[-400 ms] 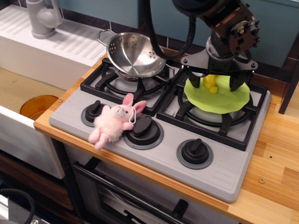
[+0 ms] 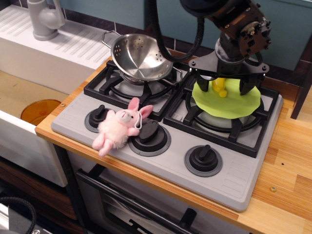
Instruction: End effector transition from object to object
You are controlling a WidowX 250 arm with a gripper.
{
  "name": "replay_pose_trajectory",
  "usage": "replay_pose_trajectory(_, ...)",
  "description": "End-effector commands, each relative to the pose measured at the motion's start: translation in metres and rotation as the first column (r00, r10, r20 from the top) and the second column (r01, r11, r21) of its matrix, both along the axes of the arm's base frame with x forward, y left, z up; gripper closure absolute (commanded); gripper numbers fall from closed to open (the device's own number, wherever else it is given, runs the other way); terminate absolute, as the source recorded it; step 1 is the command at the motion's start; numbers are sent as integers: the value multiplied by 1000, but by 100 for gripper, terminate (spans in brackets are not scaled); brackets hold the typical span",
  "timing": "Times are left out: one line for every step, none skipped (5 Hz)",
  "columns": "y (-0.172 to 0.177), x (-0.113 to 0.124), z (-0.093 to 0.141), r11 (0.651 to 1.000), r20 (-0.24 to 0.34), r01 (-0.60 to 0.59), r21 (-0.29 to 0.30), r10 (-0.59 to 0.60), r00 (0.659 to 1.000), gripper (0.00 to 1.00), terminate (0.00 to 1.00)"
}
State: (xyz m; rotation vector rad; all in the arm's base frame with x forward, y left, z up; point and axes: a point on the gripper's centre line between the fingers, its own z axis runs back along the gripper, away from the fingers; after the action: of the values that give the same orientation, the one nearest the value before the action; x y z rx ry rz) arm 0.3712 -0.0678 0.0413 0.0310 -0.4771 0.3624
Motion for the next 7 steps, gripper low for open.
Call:
replay_pose_trajectory(1,8,98,994,-164,-24,110,42,986,0,0)
replay_pose_trajectory(0,12,143,988,-224,-27,149,60,973,0,0)
replay_pose_trajectory(20,3,150,986,-236,8,167,32,971,0,0)
replay_pose_trajectory(50,-14,134,989,-240,31,143,5,971,0,0)
replay_pose_trajectory(68,-33,117,989,-227,34,146,0,974,0,0)
replay_pose_trajectory(77,-49,98,990,-198,34,134,-7,980,0,0)
replay_pose_trajectory(83,-62,74,993,-165,25,118,-5,986,0,0)
